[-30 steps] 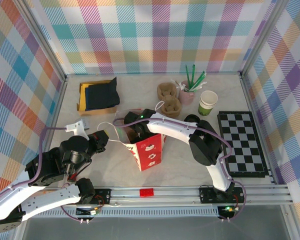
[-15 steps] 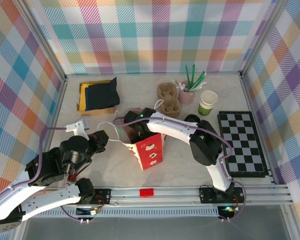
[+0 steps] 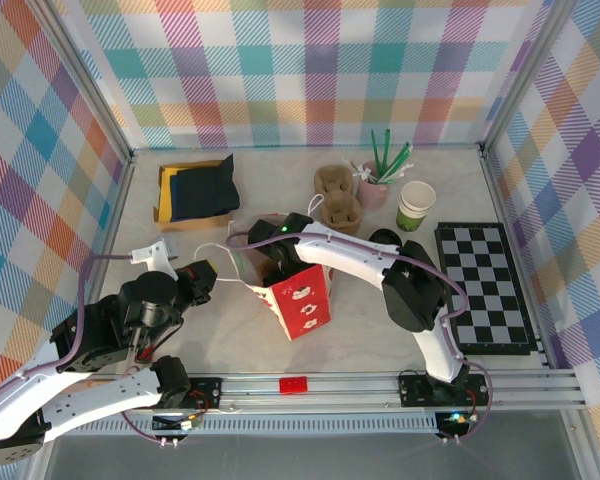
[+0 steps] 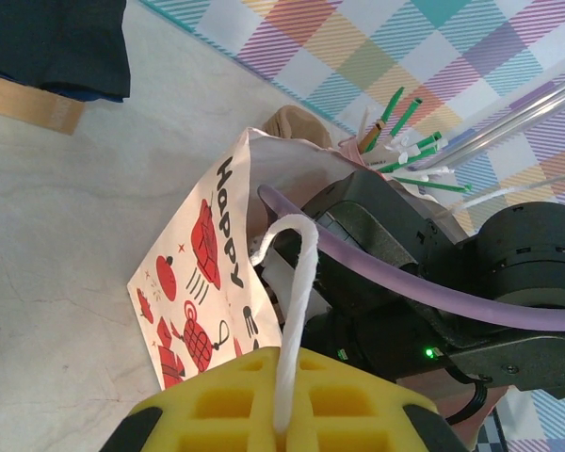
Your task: Pack the takeout coffee
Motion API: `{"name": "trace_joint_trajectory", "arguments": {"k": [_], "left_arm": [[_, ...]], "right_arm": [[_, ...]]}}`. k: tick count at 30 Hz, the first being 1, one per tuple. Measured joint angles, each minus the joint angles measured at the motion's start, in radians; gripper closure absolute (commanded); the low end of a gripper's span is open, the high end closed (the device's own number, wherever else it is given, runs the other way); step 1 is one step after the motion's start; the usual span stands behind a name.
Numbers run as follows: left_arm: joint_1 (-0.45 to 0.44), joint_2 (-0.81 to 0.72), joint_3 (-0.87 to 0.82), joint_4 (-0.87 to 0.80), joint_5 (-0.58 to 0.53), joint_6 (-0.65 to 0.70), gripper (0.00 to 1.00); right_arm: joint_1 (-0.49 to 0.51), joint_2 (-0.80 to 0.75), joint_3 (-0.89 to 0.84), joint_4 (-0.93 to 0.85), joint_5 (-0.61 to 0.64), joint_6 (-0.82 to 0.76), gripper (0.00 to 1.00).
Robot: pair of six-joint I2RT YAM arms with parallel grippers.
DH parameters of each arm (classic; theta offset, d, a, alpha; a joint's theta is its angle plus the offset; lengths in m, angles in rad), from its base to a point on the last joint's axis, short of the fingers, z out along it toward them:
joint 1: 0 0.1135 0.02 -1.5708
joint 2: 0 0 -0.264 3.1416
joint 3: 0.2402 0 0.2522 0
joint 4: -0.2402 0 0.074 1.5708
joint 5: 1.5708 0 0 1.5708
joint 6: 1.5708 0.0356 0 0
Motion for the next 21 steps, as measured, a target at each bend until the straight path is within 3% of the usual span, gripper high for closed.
{"name": "trace_joint_trajectory", "arguments": {"k": [21], "left_arm": [[0.0,0.027,0.0,0.074,0.019,0.028,0.88]], "right_arm": [[0.004,-0.015,0.042,-0.034,0.03,0.025,0.01]]}}
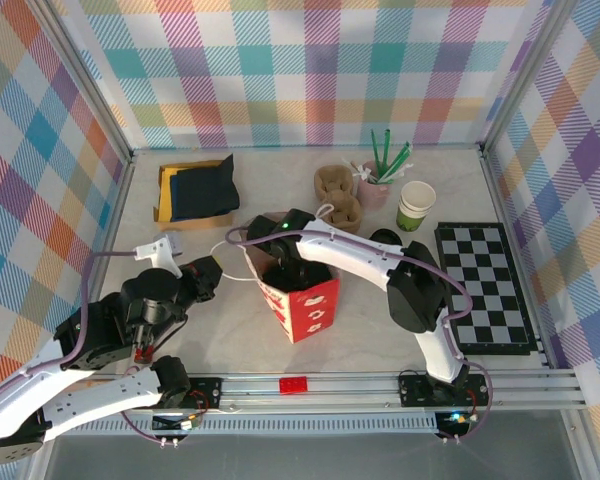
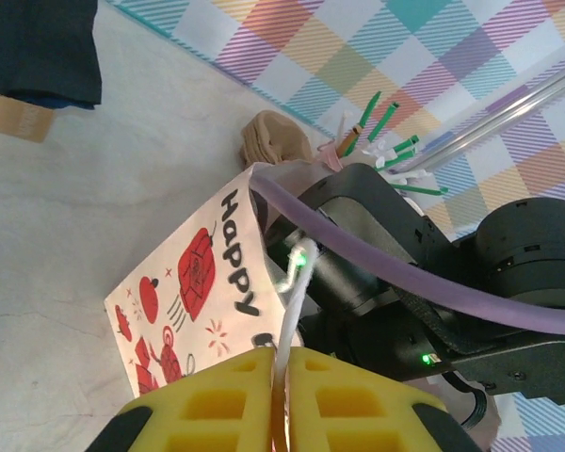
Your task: Pack the takeout coffee
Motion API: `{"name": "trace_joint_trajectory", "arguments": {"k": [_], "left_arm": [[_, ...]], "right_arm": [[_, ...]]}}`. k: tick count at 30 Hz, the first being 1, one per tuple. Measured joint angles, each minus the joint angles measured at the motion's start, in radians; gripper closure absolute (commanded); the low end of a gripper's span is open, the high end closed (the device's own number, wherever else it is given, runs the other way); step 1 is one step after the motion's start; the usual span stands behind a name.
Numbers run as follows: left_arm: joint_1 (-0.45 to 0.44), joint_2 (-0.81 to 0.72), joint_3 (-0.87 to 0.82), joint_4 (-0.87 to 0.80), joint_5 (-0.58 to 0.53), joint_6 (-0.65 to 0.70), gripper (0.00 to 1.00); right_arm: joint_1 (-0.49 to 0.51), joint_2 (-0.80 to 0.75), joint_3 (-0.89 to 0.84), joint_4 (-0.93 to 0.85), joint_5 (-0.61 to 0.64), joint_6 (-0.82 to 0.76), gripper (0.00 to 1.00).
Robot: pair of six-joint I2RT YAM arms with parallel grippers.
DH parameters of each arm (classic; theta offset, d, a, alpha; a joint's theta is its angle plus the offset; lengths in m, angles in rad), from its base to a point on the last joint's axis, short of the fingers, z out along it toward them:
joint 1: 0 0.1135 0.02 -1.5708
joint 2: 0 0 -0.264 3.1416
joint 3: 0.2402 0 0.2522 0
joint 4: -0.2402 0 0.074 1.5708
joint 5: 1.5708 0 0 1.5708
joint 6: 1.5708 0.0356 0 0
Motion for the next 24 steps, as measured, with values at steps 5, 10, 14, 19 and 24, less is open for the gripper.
{"name": "trace_joint_trajectory", "arguments": {"k": [5,10,14,19,24], "left_arm": [[0.0,0.023,0.0,0.014,0.012,0.014,0.88],[0.0,0.023,0.0,0.031,0.012,0.022,0.88],[0.0,0.023,0.0,0.032,0.011,0.022,0.88],[0.0,0.022,0.0,0.031,0.011,0.023,0.88],[0.0,0.021,0.0,0.031,0.011,0.023,0.88]], "right_arm": [[0.0,-0.005,0.006,-0.006,0.004,0.005,0.01],[0.0,-0.006,0.009,-0.017,0.006,0.005,0.01],[0.0,-0.013,0.023,-0.032,0.007,0.005,0.01],[0.0,-0.034,0.029,-0.042,0.008,0.005,0.01],[0.006,-0.039,0.043,-0.058,0.019,0.006,0.01]]}}
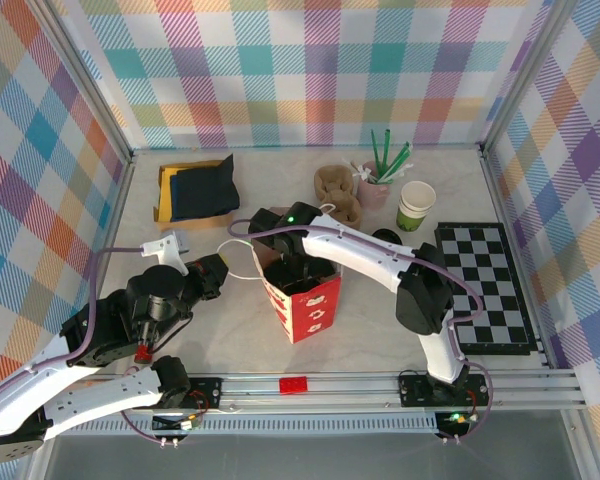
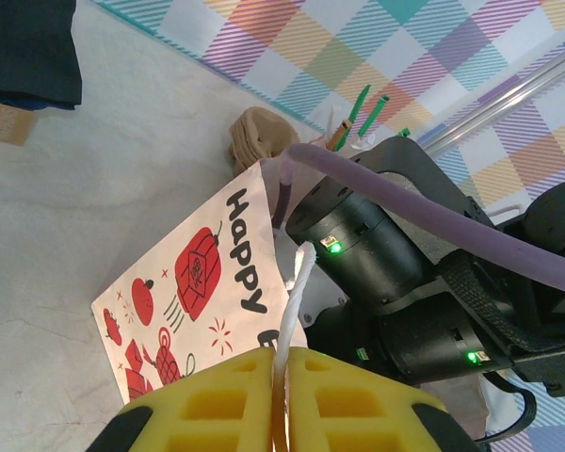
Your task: Pack the takeout coffee
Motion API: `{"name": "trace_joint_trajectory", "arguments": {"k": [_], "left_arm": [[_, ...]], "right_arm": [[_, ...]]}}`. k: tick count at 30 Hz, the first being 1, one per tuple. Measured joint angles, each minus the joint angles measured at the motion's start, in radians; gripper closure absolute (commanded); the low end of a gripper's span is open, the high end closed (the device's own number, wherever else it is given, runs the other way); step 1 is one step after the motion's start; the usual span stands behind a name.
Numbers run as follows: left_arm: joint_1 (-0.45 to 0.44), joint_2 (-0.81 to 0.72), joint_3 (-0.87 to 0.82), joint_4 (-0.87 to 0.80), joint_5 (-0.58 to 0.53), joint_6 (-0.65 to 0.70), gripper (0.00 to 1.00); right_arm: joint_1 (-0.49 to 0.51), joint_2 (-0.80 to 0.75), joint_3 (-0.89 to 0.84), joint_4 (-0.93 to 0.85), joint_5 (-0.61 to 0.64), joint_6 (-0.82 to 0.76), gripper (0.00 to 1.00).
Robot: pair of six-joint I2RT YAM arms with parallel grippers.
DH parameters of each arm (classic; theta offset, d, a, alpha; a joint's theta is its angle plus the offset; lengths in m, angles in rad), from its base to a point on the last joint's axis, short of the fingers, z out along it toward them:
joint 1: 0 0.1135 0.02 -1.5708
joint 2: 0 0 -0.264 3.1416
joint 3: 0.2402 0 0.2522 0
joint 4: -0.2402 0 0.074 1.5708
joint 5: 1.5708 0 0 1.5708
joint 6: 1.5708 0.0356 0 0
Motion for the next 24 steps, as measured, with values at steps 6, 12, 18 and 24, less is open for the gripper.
{"name": "trace_joint_trajectory", "arguments": {"k": [6,12,18,24], "left_arm": [[0.0,-0.013,0.0,-0.001,-0.001,0.0,0.88],[-0.001,-0.014,0.0,-0.002,-0.001,0.0,0.88],[-0.001,-0.016,0.0,-0.004,-0.002,-0.001,0.87],[-0.001,-0.019,0.0,-0.004,-0.003,-0.001,0.86]], "right_arm": [[0.002,-0.009,0.002,-0.006,0.009,0.003,0.01],[0.007,-0.018,0.011,-0.022,0.015,0.004,0.01],[0.018,-0.031,0.016,-0.027,0.02,0.018,0.01],[0.026,-0.043,0.03,-0.046,0.03,0.022,0.01]]}}
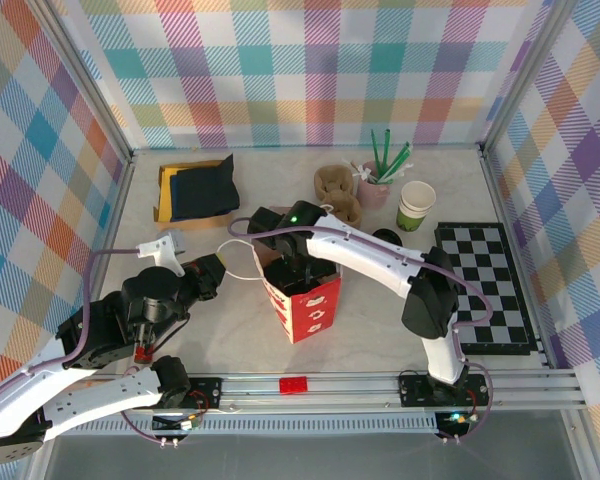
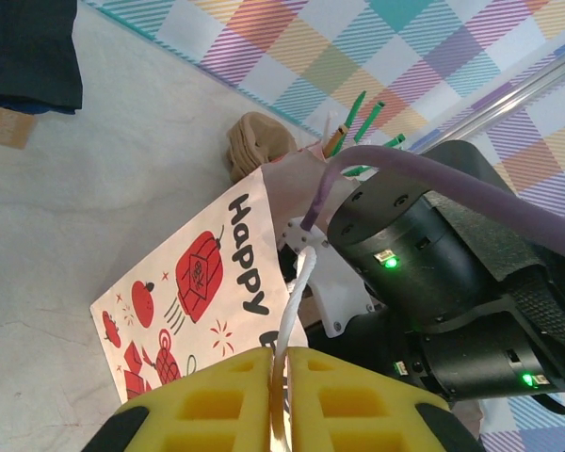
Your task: Pack the takeout coffee
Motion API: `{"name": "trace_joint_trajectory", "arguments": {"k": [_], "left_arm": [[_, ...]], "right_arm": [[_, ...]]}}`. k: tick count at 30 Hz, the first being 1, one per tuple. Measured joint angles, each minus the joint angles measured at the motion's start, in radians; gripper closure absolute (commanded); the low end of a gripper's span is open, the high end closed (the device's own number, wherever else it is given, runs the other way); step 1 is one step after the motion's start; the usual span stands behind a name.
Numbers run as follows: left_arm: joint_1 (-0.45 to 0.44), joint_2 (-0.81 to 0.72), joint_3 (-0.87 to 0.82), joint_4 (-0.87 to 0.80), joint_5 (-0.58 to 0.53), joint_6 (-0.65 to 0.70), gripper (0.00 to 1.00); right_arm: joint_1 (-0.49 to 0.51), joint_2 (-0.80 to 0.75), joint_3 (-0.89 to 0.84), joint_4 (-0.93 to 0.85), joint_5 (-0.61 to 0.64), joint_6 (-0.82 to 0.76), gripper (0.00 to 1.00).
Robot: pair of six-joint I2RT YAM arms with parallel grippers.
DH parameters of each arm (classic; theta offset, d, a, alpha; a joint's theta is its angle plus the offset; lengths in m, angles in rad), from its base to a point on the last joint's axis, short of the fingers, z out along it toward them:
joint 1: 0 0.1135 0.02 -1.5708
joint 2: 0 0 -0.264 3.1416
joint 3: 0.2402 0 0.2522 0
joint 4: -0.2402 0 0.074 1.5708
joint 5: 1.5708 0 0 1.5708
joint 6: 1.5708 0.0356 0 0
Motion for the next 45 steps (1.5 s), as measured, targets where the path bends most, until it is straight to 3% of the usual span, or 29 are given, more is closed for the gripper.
{"name": "trace_joint_trajectory", "arguments": {"k": [27,45], "left_arm": [[0.0,0.0,0.0,0.0,0.0,0.003,0.69],[0.0,0.004,0.032,-0.004,-0.008,0.024,0.51]], "right_arm": [[0.027,-0.034,0.089,-0.076,0.062,0.004,0.01],[0.047,-0.041,0.236,-0.153,0.115,0.003,0.01]]}}
